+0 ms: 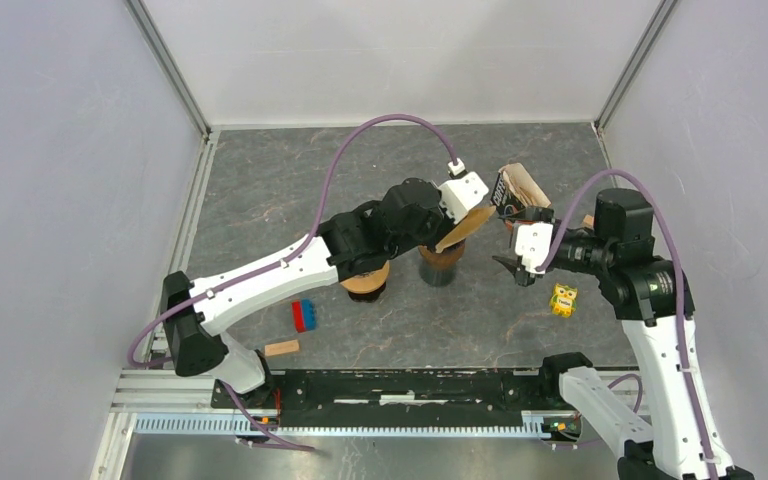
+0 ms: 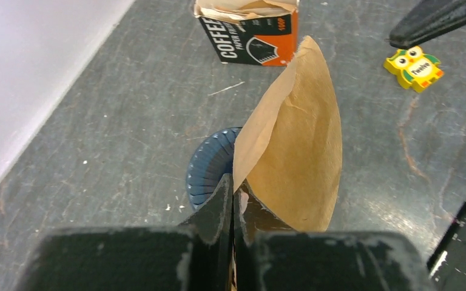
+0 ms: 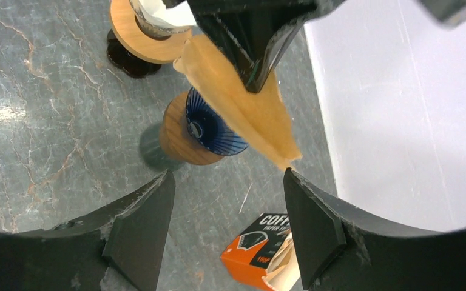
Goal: Place the coffee filter in the dripper
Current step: Place the coffee filter in the coffee dripper.
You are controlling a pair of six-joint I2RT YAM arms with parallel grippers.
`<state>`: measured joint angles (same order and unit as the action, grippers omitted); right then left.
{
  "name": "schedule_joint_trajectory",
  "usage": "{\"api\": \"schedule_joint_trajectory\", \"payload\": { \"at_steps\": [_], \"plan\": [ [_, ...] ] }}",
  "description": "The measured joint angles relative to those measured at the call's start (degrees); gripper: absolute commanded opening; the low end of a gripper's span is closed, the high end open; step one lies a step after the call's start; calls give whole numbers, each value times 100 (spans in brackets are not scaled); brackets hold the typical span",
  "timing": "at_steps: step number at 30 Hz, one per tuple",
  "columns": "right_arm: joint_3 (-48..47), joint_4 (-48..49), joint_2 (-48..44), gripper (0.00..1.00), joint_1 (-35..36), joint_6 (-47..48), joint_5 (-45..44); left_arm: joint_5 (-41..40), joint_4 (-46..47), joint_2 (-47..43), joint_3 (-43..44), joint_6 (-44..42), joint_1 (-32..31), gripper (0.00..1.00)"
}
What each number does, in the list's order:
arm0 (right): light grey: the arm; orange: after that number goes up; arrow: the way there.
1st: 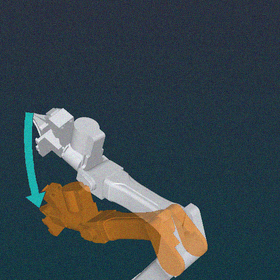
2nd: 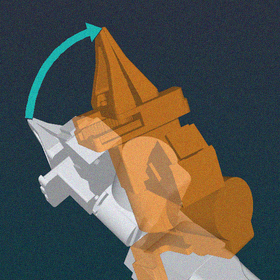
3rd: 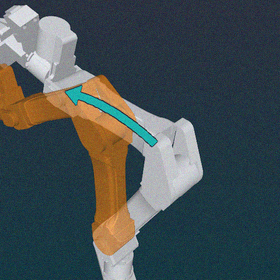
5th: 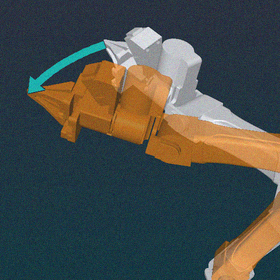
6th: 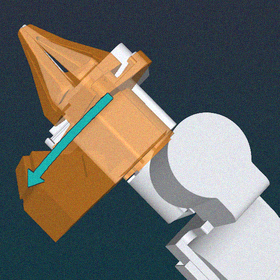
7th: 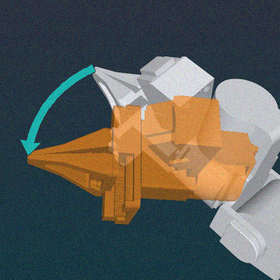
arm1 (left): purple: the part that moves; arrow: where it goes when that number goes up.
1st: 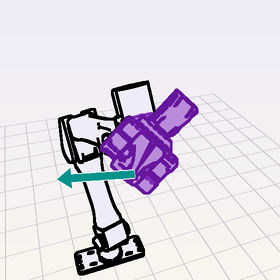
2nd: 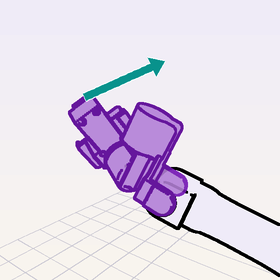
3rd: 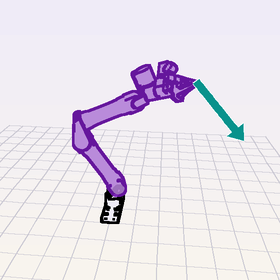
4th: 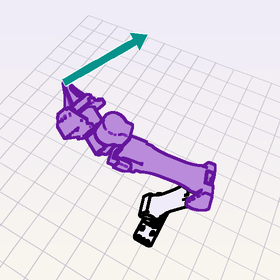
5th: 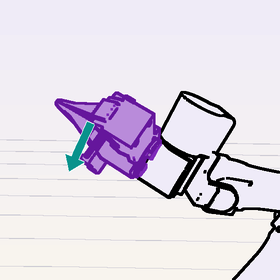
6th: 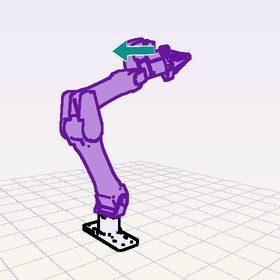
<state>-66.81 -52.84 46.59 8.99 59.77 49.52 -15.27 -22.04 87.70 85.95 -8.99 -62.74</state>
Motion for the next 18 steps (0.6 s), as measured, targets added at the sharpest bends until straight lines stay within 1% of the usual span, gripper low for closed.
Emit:
{"api": "schedule_joint_trajectory", "payload": {
  "at_steps": [5, 9, 18],
  "plan": [
    [-337, -216, 240, 72, 129, 426, 271, 330, -208, 0, 68, 98, 4, 2],
    [-448, -264, 400, 70, 461, 570, 299, 522, -286, 2, 140, 190, 17, 2],
    [-376, -212, 588, 64, 1294, 603, -144, 863, -404, 109, 321, 343, 114, 2]
  ]
}}
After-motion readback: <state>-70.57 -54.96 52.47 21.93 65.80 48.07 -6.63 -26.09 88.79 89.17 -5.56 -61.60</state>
